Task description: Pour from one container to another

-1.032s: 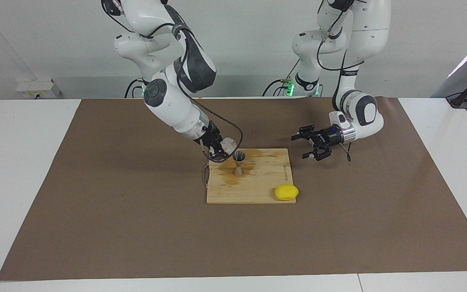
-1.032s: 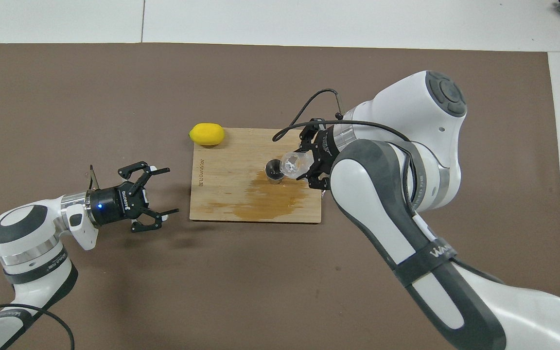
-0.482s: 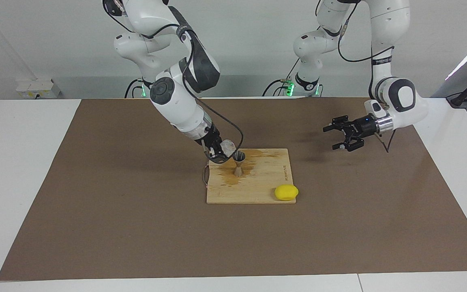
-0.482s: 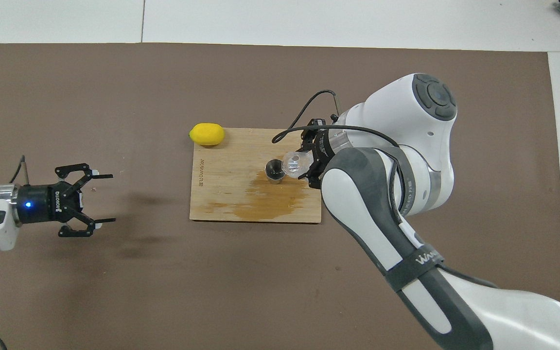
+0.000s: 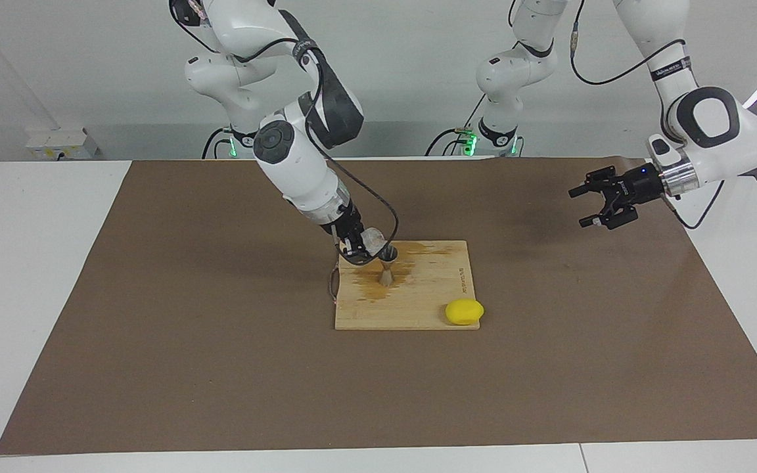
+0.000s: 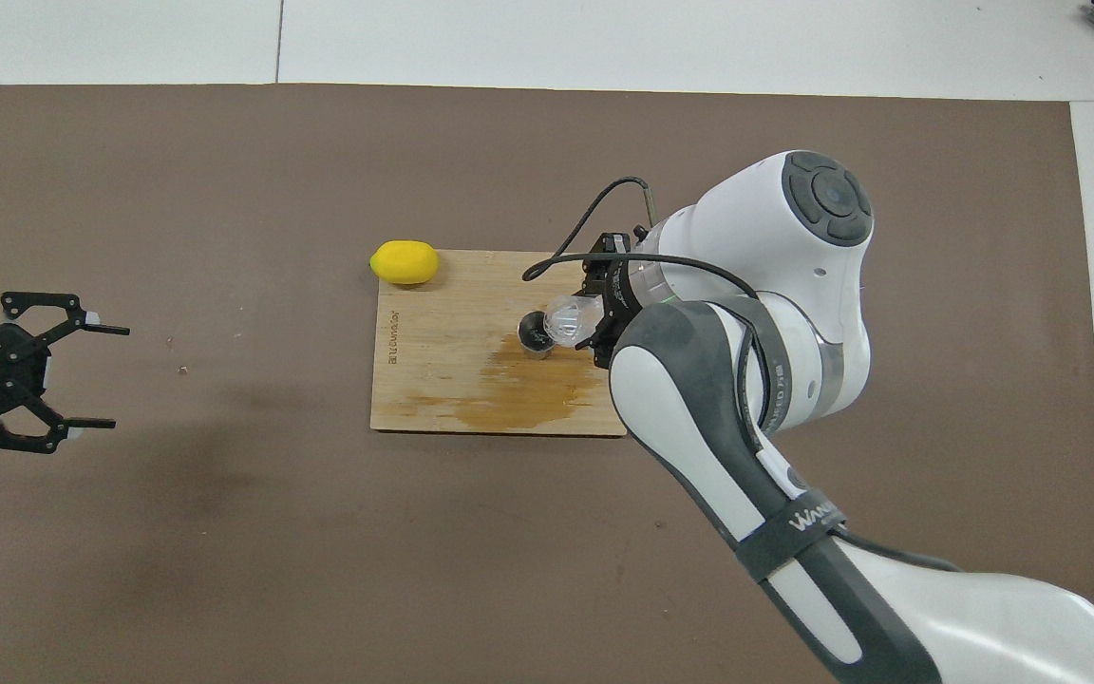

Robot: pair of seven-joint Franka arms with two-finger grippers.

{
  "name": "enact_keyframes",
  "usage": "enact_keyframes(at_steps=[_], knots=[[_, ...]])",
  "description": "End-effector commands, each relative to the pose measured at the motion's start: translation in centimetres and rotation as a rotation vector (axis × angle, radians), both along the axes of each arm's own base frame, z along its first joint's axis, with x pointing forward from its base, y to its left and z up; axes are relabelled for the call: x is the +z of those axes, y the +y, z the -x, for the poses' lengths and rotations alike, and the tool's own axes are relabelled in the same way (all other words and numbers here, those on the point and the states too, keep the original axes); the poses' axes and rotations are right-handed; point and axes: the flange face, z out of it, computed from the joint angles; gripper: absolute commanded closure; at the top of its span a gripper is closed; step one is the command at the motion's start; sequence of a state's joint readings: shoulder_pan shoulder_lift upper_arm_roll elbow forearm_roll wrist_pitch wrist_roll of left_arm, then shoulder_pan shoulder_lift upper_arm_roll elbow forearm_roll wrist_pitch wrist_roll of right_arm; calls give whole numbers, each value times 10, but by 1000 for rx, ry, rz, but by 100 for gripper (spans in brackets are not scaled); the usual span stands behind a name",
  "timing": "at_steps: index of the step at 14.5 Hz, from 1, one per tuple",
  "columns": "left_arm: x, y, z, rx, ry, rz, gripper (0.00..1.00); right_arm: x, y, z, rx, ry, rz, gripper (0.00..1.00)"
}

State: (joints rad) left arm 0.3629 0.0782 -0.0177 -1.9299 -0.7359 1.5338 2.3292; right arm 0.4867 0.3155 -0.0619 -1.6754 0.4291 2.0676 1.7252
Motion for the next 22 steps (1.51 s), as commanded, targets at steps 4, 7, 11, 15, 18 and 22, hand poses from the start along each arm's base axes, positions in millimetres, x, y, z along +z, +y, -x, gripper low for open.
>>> enact_keyframes(at_steps=[4, 7, 11, 15, 18, 22], knots=[[87, 26, -10, -45, 13, -275, 0, 0, 12, -4, -23, -31, 53, 100], [123, 20, -8, 12, 17, -372, 0, 5, 15, -6, -28, -54, 70, 100], [174, -17, 6, 99, 41, -520, 0, 6, 20, -4, 5, -72, 111, 100], [208, -55, 5, 249, 89, -640, 0, 5, 26, -1, -3, -76, 140, 100], [217, -84, 8, 306, 110, -701, 0, 5, 26, 0, -5, -79, 143, 100], [220, -103, 18, 576, 234, -771, 0, 5, 25, -1, 4, -95, 163, 100]])
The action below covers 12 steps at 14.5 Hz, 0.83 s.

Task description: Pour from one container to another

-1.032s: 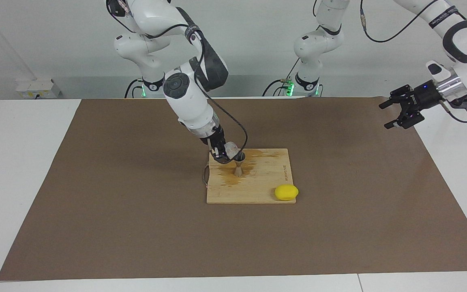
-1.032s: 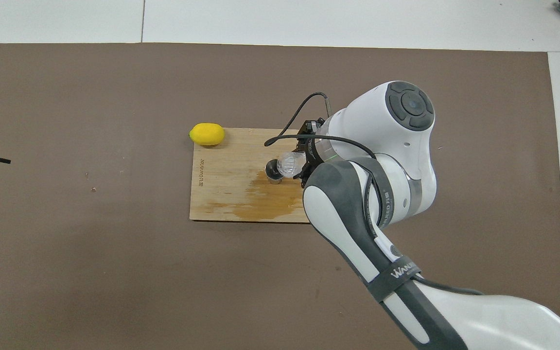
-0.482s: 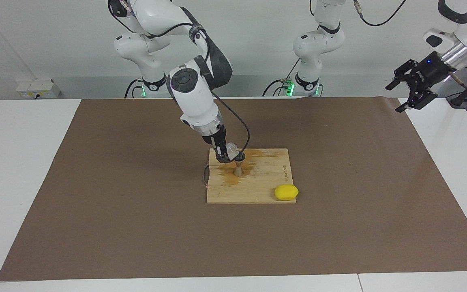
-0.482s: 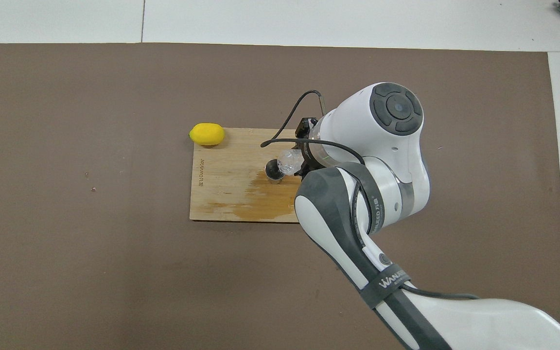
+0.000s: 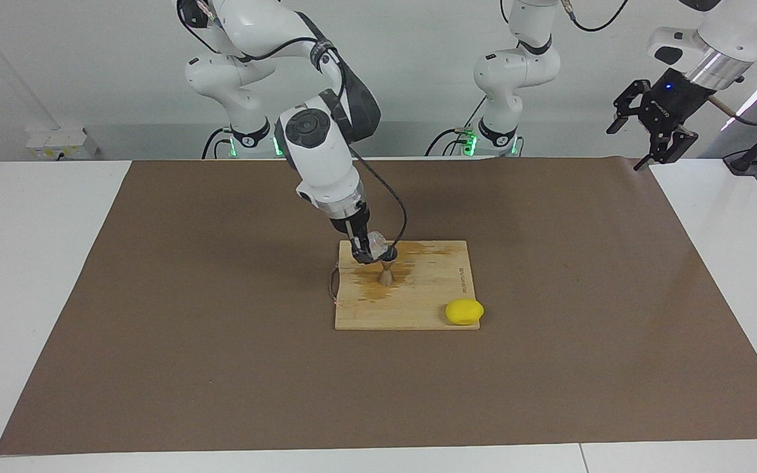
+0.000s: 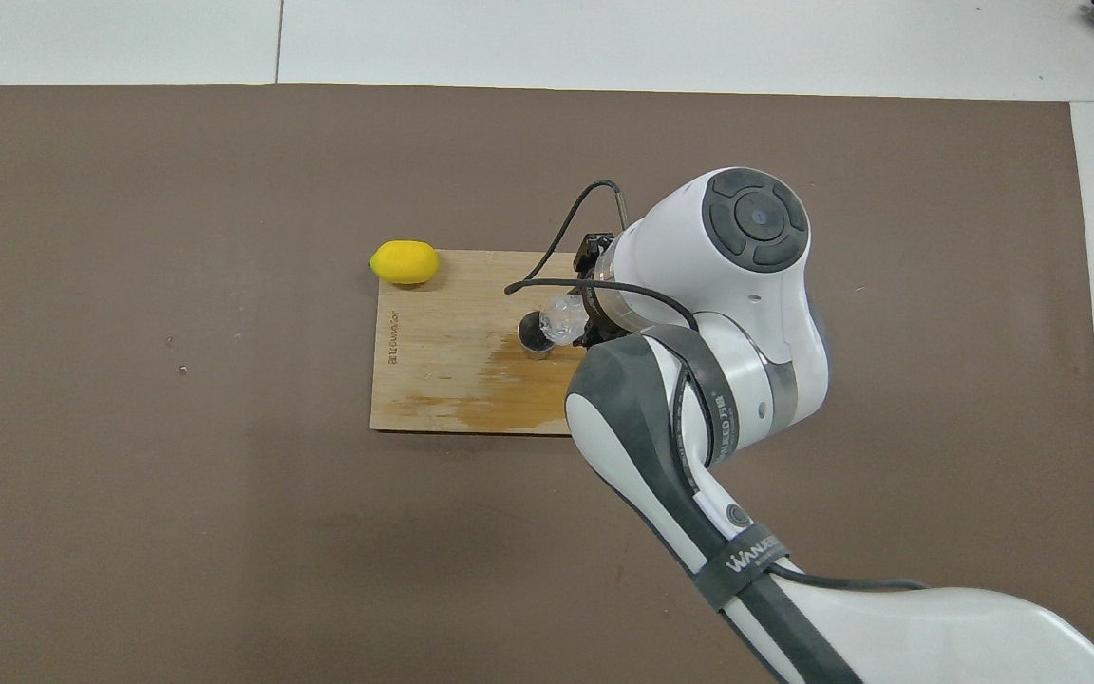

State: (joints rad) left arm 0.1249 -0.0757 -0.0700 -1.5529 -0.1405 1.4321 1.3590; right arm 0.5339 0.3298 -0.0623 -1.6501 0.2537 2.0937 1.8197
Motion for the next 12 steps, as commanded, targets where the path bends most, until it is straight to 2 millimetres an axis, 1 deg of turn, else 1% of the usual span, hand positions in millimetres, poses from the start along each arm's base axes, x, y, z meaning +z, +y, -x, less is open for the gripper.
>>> enact_keyframes(at_steps=[1, 5, 6, 7, 9, 12], knots=[[-3, -5, 14, 215, 36, -48, 0, 3, 3, -5, -9, -26, 35, 100], [-22, -17, 27, 583, 76, -121, 0, 4, 4, -6, 6, -44, 46, 100], [-23, -16, 28, 662, 82, -126, 0, 4, 3, -6, 6, -44, 47, 100], [-29, -15, 29, 721, 90, -129, 0, 5, 5, -6, 7, -50, 45, 100], [-30, -14, 28, 796, 65, -126, 0, 4, 9, -4, 17, -53, 47, 100], [-30, -10, 27, 842, 37, -179, 0, 4, 10, -4, 19, -59, 43, 100]])
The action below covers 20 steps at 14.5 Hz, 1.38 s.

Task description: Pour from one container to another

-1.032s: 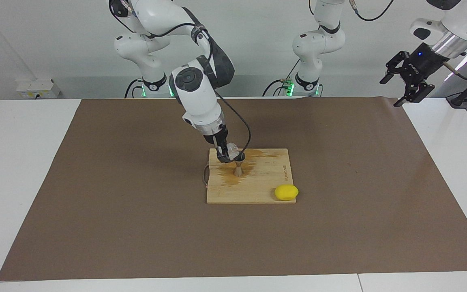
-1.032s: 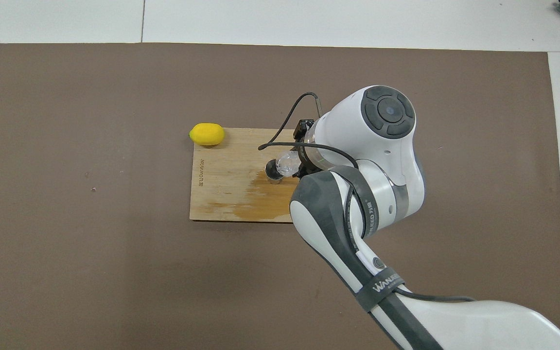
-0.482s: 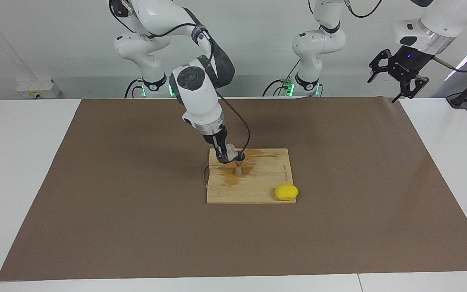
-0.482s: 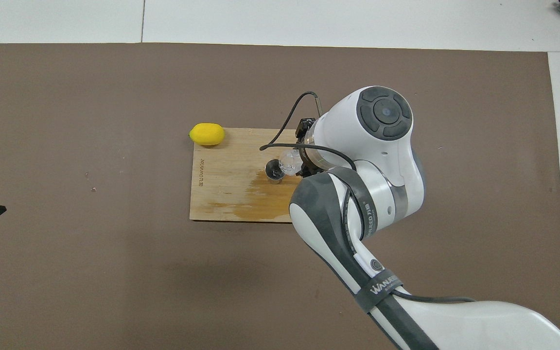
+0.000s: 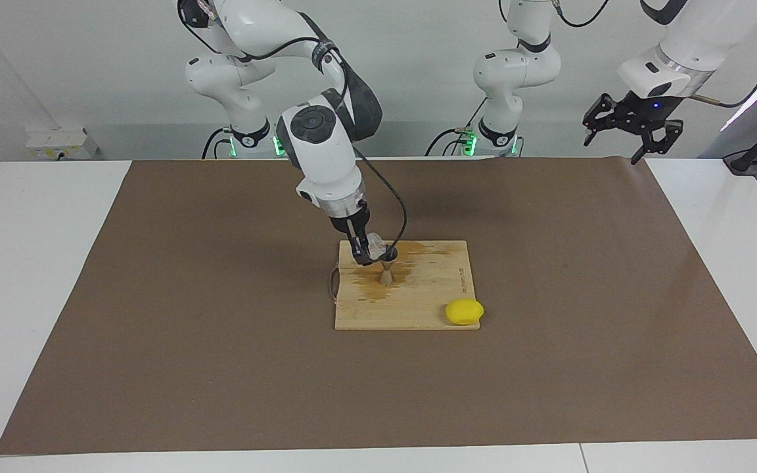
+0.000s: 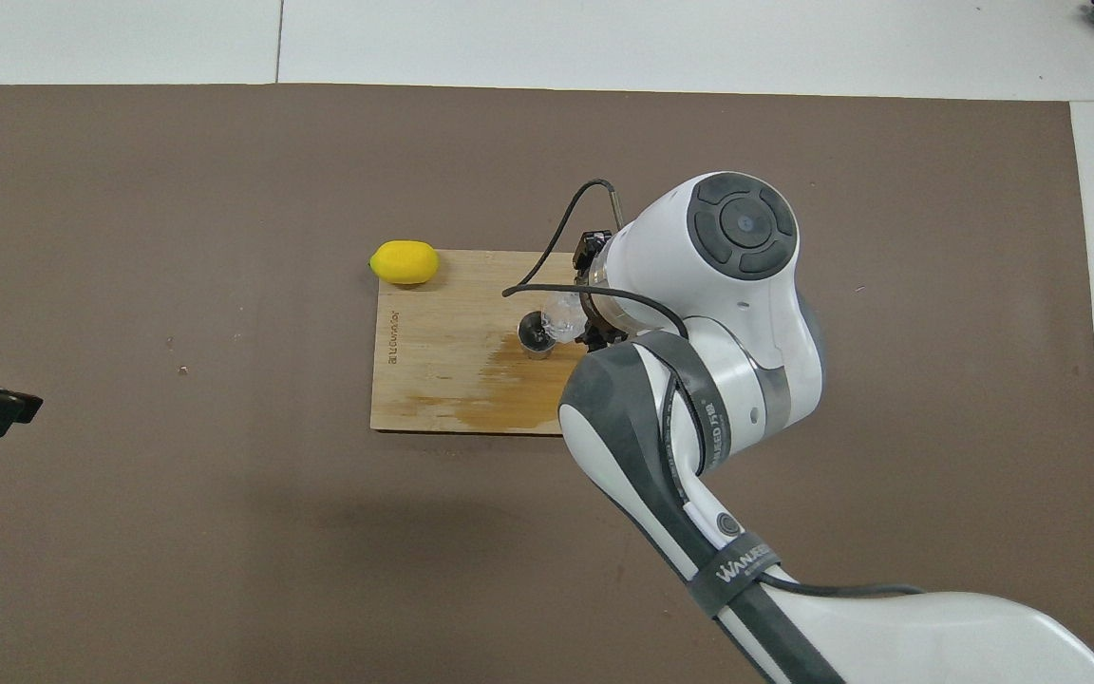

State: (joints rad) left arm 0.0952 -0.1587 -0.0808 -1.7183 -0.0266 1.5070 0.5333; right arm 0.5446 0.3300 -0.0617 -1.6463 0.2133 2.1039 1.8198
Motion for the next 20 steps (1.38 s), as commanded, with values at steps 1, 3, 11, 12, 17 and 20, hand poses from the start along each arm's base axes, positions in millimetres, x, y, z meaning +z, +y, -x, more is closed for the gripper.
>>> enact_keyframes(at_steps=[1, 3, 11, 12, 17, 20], knots=[[0, 0, 8, 88, -20, -43, 0, 2, 6, -5, 2, -32, 15, 100], [1, 10, 8, 192, -28, -46, 0, 1, 6, -4, 10, -32, 18, 100], [7, 25, -2, 432, -100, -51, 0, 0, 6, -3, 57, -40, 47, 100], [9, 25, -2, 430, -104, -50, 0, 0, 9, -1, 66, -41, 47, 100], [9, 42, -2, 631, -112, -72, 0, -1, 14, 2, 93, -42, 50, 100], [6, 35, -10, 556, -105, -75, 0, -1, 13, 2, 99, -47, 59, 100]])
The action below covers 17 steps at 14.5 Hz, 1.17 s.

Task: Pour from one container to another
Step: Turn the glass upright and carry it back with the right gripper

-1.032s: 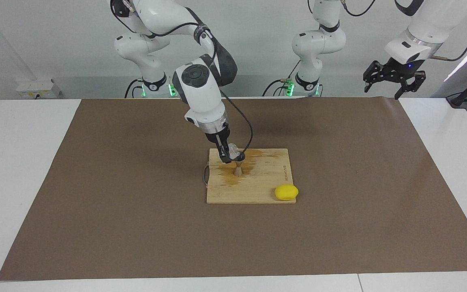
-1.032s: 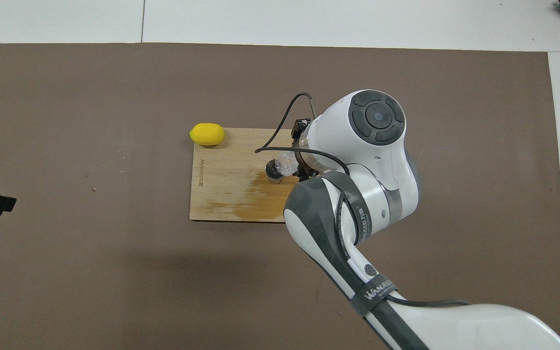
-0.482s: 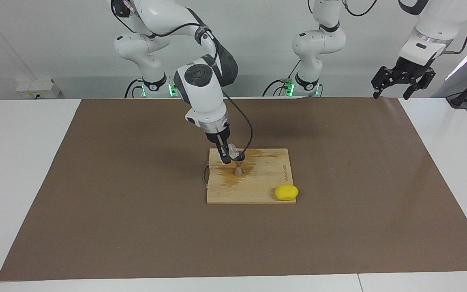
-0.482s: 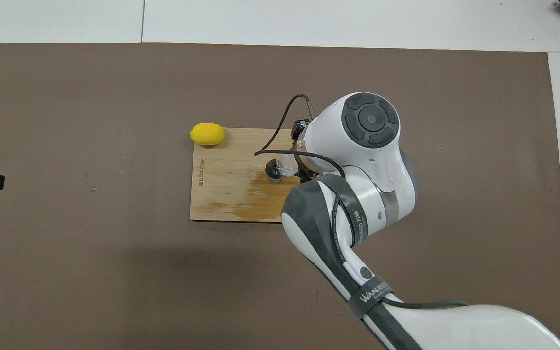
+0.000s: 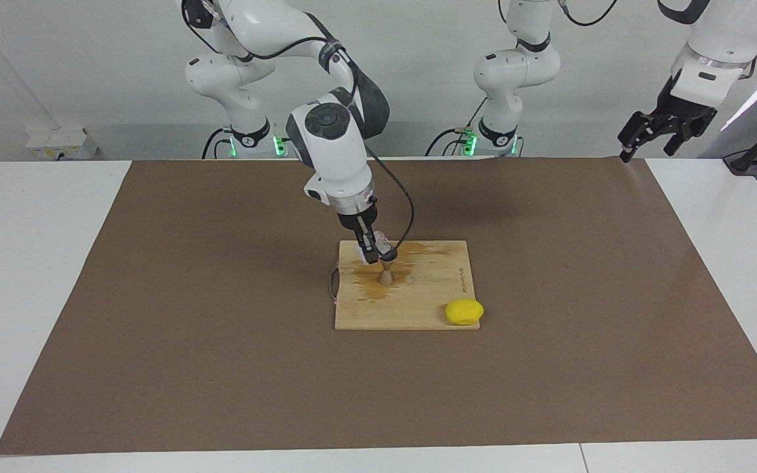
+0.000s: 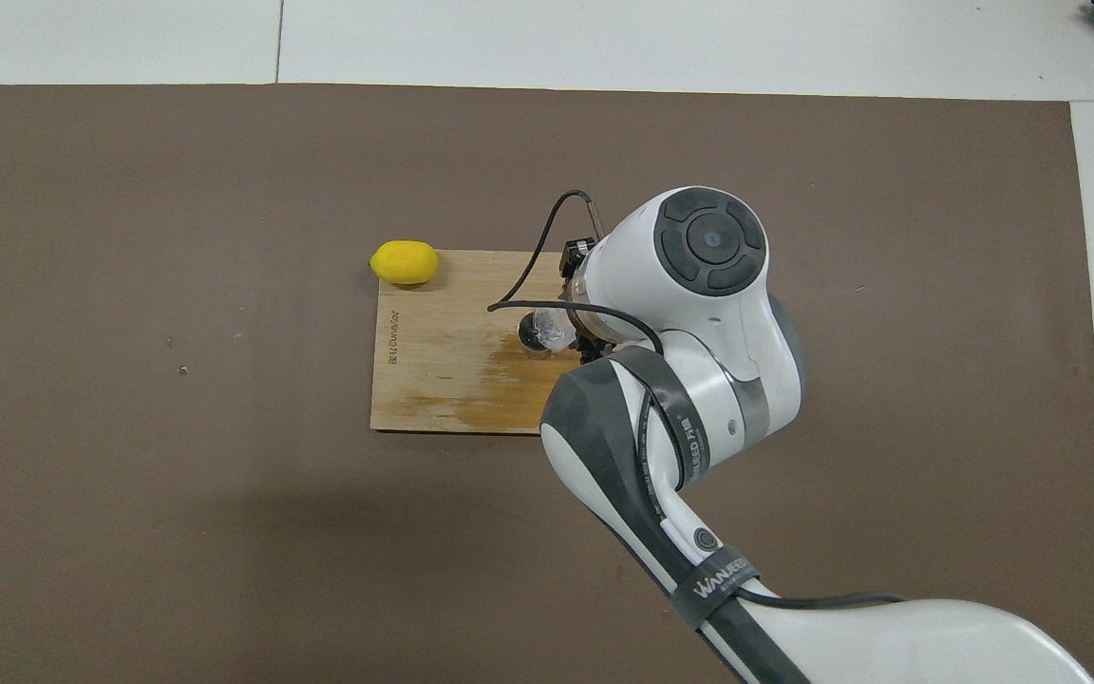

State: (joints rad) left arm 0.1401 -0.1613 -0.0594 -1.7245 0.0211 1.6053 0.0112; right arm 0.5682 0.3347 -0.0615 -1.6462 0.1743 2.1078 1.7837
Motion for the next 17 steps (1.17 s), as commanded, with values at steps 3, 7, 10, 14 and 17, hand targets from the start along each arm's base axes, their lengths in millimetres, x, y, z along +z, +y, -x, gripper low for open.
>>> enact_keyframes(at_steps=[3, 7, 10, 14, 17], knots=[[-3, -9, -32, -50, 38, -43, 0, 2, 0, -5, 27, -29, 34, 100], [1, -25, -43, -83, 56, -56, 0, 3, 0, -5, 27, -32, 33, 100], [0, -21, -41, -77, 60, -58, 0, 2, 0, -5, 26, -31, 32, 100], [-5, -34, -40, -100, 66, -49, 0, -1, 0, -3, 14, -7, 20, 100], [-3, -23, -39, -79, 57, -41, 0, 1, -3, -2, -29, 39, -26, 100]])
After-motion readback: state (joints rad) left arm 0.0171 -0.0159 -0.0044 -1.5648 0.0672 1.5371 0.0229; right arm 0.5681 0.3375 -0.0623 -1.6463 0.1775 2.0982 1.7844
